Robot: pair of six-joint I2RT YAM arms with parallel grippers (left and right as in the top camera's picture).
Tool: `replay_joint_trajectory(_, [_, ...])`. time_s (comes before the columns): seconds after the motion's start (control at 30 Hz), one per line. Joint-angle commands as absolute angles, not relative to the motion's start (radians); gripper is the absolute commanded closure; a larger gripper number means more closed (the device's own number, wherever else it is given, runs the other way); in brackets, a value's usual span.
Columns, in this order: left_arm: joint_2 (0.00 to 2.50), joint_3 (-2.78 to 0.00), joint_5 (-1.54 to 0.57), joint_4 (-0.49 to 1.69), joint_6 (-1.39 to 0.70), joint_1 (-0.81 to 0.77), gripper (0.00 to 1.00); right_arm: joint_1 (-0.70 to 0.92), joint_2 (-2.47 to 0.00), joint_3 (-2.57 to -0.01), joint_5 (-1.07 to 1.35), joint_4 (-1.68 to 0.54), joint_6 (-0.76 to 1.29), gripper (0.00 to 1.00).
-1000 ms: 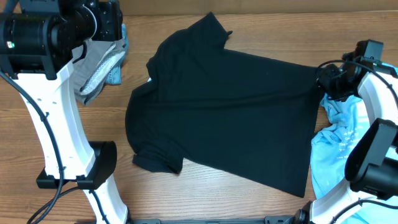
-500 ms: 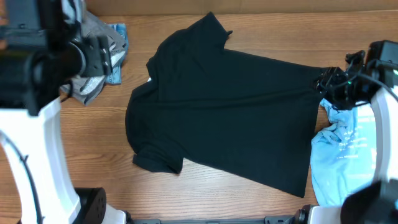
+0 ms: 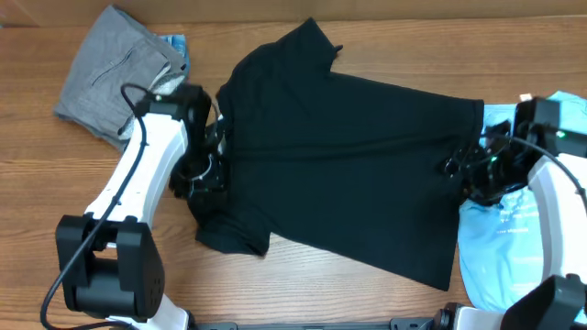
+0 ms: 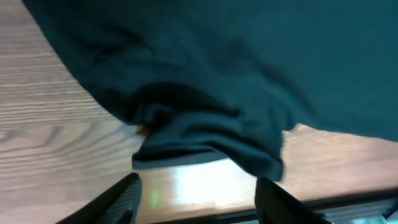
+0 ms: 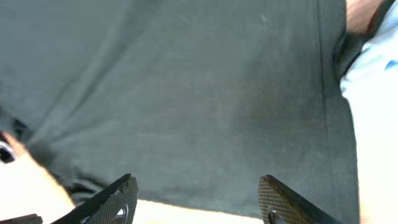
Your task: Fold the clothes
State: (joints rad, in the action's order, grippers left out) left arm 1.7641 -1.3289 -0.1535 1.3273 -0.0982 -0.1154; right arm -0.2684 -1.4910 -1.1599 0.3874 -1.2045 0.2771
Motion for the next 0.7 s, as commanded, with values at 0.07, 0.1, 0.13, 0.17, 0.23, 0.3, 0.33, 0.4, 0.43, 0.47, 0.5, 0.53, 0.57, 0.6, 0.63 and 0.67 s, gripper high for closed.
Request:
replay_joint_trajectory(0.07, [1.745, -1.161, -0.153, 1.202, -0.090, -0.105, 0.34, -0.273, -1.487, -1.006, 0.382, -1.116, 0.352, 0.34])
replay_joint_trajectory(0.1, [1.745, -1.131, -0.143, 1.174, -0.091, -0.105, 0.35, -0.273, -1.487, -0.983, 0.382, -1.098, 0.363, 0.33])
replay_joint_trajectory(0.13, [1.745, -1.109, -0.142, 1.156, -0.092, -0.105, 0.36, -0.273, -1.487, -0.968, 0.382, -1.088, 0.369, 0.33])
replay_joint_trajectory(0.17, [1.745, -1.085, -0.143, 1.141, -0.096, -0.105, 0.36, -0.276, -1.487, -0.956, 0.382, -1.080, 0.369, 0.33])
replay_joint_trajectory(0.23, [1.745, -1.052, -0.156, 1.124, -0.105, -0.105, 0.40, -0.282, -1.487, -0.948, 0.373, -1.078, 0.368, 0.33])
replay_joint_trajectory(0.3, [1.745, -1.022, -0.185, 1.112, -0.106, -0.105, 0.47, -0.292, -1.487, -0.948, 0.350, -1.081, 0.369, 0.33])
replay_joint_trajectory(0.33, [1.745, -1.013, -0.198, 1.109, -0.105, -0.105, 0.53, -0.300, -1.487, -0.948, 0.342, -1.082, 0.368, 0.33])
replay_joint_trajectory(0.4, [1.745, -0.998, -0.208, 1.112, -0.105, -0.105, 0.75, -0.315, -1.487, -0.948, 0.333, -1.085, 0.368, 0.33])
replay_joint_trajectory(0.43, [1.745, -0.997, -0.208, 1.122, -0.105, -0.105, 0.88, -0.324, -1.487, -0.948, 0.333, -1.085, 0.368, 0.33])
replay_joint_trajectory(0.47, [1.745, -0.997, -0.208, 1.131, -0.105, -0.105, 0.94, -0.332, -1.487, -0.948, 0.333, -1.085, 0.368, 0.33])
replay_joint_trajectory(0.5, [1.745, -0.999, -0.212, 1.147, -0.105, -0.105, 0.96, -0.339, -1.487, -0.948, 0.332, -1.085, 0.368, 0.33])
replay_joint_trajectory(0.53, [1.745, -1.002, -0.212, 1.159, -0.105, -0.105, 0.96, -0.346, -1.487, -0.948, 0.329, -1.084, 0.368, 0.32])
replay_joint_trajectory(0.57, [1.745, -1.008, -0.211, 1.176, -0.104, -0.104, 0.96, -0.352, -1.487, -0.948, 0.325, -1.083, 0.368, 0.32])
replay_joint_trajectory(0.6, [1.745, -1.018, -0.211, 1.191, -0.103, -0.103, 0.96, -0.355, -1.487, -0.948, 0.321, -1.082, 0.368, 0.32])
replay_joint_trajectory(0.63, [1.744, -1.034, -0.211, 1.212, -0.101, -0.099, 0.96, -0.356, -1.487, -0.948, 0.310, -1.082, 0.368, 0.32])
replay_joint_trajectory(0.67, [1.744, -1.068, -0.211, 1.253, -0.101, -0.091, 0.96, -0.356, -1.487, -0.948, 0.295, -1.082, 0.369, 0.30])
